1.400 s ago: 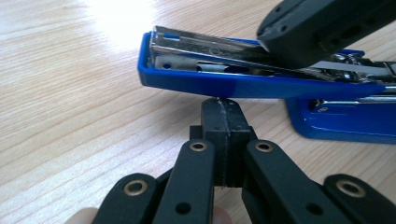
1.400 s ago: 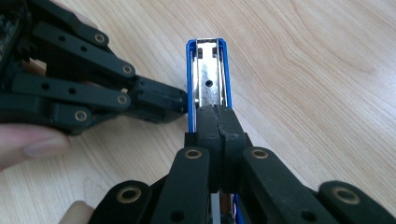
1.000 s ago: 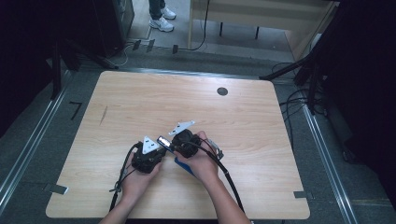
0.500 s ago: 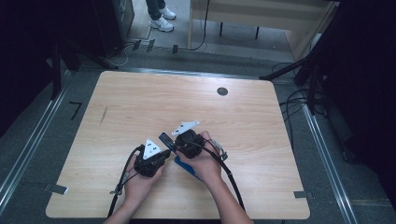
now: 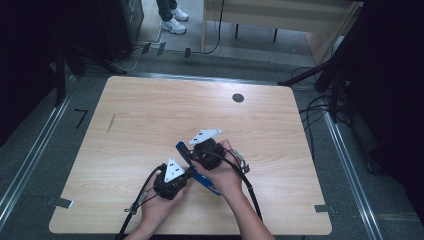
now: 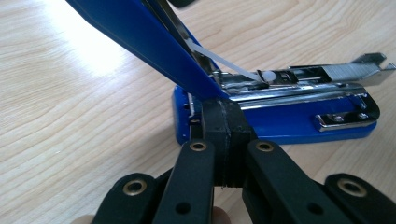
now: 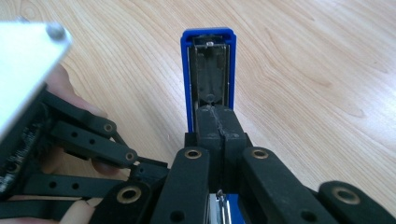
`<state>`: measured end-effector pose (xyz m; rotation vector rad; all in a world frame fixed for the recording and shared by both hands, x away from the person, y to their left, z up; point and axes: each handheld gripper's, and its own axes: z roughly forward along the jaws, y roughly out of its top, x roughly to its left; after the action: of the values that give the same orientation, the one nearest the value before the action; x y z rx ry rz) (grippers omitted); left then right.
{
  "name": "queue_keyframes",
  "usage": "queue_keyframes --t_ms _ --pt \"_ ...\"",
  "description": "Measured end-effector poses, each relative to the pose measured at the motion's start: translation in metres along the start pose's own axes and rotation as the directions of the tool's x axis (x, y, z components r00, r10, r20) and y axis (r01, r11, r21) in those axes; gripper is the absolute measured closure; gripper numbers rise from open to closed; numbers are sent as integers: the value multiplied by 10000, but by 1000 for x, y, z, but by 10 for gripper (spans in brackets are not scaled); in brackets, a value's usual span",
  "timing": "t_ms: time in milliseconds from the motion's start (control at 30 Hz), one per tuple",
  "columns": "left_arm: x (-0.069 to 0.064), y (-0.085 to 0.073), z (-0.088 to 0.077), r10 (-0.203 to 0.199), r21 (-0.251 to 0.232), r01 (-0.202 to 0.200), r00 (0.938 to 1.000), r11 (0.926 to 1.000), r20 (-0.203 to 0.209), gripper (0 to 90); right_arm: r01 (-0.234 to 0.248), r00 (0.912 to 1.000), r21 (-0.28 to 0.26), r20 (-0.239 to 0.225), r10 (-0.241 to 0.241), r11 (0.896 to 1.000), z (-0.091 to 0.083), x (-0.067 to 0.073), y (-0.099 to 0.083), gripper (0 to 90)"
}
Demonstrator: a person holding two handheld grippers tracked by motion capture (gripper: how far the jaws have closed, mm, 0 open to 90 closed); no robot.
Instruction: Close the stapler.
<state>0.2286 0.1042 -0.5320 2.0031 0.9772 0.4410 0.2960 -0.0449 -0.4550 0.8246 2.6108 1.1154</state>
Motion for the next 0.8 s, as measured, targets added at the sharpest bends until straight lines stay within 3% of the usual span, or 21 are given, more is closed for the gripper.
queue_keyframes --t_ms 167,600,800 --pt "-6 2 3 -11 -243 20 9993 9997 362 900 -42 10000 -105 -31 42 9999 -6 2 -3 900" --pt "-14 5 10 370 49 -374 9978 9993 549 900 -274 9996 -439 -52 272 9987 -19 -1 -15 900" --pt "-17 5 10 625 82 -629 9970 9980 454 900 -445 9990 -622 -113 438 9971 -25 -1 -22 900"
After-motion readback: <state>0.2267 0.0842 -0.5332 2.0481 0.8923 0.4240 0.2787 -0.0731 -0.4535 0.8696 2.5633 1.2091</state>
